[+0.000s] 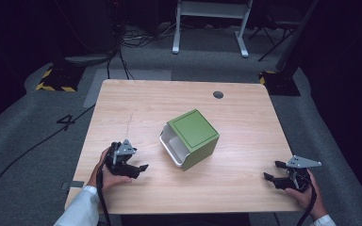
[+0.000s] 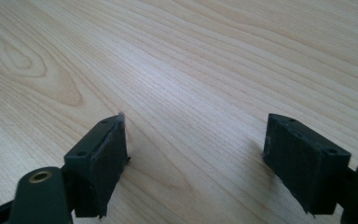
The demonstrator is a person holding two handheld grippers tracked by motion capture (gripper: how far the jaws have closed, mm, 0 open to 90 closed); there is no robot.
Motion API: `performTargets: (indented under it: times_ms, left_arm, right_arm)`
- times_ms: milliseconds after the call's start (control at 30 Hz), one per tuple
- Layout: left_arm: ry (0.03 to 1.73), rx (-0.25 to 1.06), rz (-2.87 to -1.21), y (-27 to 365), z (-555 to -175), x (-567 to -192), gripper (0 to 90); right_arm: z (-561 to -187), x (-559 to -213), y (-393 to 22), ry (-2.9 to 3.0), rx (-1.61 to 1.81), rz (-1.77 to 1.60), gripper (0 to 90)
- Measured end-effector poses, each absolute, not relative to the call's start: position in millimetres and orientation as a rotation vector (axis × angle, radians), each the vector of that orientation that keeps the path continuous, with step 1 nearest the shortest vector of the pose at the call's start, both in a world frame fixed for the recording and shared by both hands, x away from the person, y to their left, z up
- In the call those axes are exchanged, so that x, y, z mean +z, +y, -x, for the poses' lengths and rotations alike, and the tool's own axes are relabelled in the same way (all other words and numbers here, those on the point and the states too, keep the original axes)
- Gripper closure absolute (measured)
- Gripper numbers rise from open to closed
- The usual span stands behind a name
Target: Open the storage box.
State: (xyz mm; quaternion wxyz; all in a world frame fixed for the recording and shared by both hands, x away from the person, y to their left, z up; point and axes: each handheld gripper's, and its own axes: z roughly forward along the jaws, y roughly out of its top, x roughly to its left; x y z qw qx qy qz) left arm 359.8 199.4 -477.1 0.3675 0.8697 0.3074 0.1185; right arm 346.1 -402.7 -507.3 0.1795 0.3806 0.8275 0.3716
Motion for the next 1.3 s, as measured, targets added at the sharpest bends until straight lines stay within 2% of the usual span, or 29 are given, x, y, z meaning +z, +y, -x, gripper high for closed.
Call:
performTargets:
  times_ms: [700, 1300]
  left_arm:
    - [0.503, 0.226, -2.235, 134, -357, -446, 17.5]
    - [0.358, 0.165, -2.266, 93, -359, -442, 17.5]
  right_arm:
    - [-346, -507, -403, 2.339, 1.050, -1.076, 21.4]
    - [-346, -507, -403, 2.339, 1.050, -1.075, 21.4]
